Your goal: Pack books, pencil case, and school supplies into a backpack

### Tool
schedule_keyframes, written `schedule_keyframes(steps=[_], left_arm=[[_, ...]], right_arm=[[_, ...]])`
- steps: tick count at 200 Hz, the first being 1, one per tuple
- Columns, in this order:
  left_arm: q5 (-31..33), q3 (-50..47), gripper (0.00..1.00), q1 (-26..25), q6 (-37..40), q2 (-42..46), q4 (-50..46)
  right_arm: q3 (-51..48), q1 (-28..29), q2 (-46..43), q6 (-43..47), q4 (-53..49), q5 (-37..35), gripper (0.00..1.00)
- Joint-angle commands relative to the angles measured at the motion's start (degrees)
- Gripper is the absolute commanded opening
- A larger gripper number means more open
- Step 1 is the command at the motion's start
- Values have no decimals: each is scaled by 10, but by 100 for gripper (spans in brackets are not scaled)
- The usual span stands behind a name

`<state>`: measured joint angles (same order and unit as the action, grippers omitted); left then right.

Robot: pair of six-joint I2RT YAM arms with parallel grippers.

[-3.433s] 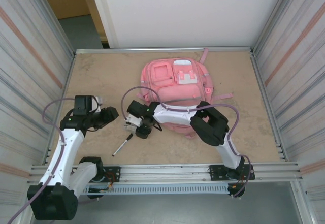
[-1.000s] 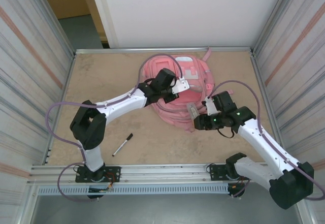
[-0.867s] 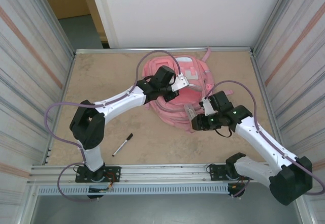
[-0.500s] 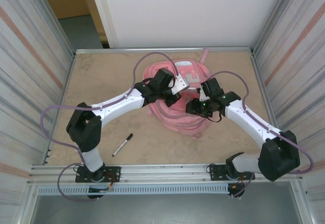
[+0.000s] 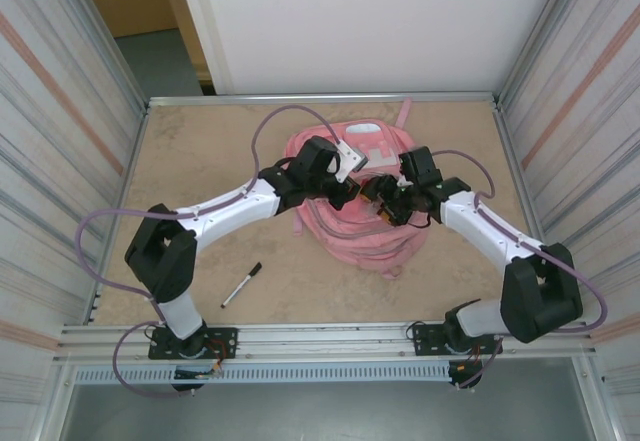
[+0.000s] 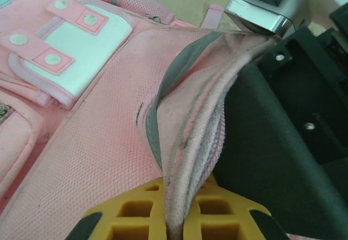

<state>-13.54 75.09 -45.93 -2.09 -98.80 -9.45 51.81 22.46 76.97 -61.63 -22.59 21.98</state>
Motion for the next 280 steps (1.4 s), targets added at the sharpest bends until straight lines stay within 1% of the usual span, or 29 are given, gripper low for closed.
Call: schedule_keyframes(steps=[1,14,25,43,59,83,100,119,128,151,161,178,189,220,239,245,249,251,256,267,274,280], left_arm=[[-54,-10,0,-12,-32,42,64],[-60,-12,0,-10,-44,40,69],[-67,-16,0,-10,-53,40,76],[-68,-22,0,-10,-65,40,91],[-66,-18,0,-10,-67,40,86],[-66,-17,0,-10,-70,46,83],[-66,-26,0,-10,-82,46,98],[-67,-26,0,-10,-97,44,98],[-68,-30,0,-10,-103,45,100],[-57,-43,0,-8,-111,46,116],[-55,-47,0,-5,-111,47,115],[-42,-54,0,6,-105,45,116],[-37,-56,0,18,-98,42,115],[-16,-60,0,59,-86,33,98],[12,-55,0,63,-41,23,87],[14,-50,0,63,-26,18,82],[14,-46,4,64,-21,14,77],[14,-44,7,64,-19,12,74],[12,-37,13,66,-19,9,65],[0,-28,20,71,-18,9,47],[-1,-30,26,74,-18,15,40],[3,-37,31,75,-18,23,38]], right_arm=[[-39,-15,-46,-6,37,50,54],[-60,-22,-51,5,61,61,44],[-65,-21,-39,18,89,74,42],[-74,-17,-7,12,122,53,35],[-64,-13,28,13,128,40,30],[-49,12,55,31,156,21,28],[-30,31,80,53,196,31,27],[-24,48,112,24,292,64,28],[-18,56,121,12,329,69,28],[-11,66,118,13,346,58,27],[-20,66,101,20,332,47,27],[-31,67,64,64,285,36,32],[-37,67,36,105,237,31,33],[-62,67,-49,208,84,-29,46],[-79,78,-90,275,38,-19,49],[-80,94,-100,305,22,-17,49],[-78,110,-107,327,9,-31,50],[-77,117,-110,338,2,-40,51],[-72,149,-117,368,-14,-62,53],[-69,217,-127,431,-30,-110,58],[-67,254,-130,465,-30,-123,62],[-69,282,-130,499,-25,-115,64]])
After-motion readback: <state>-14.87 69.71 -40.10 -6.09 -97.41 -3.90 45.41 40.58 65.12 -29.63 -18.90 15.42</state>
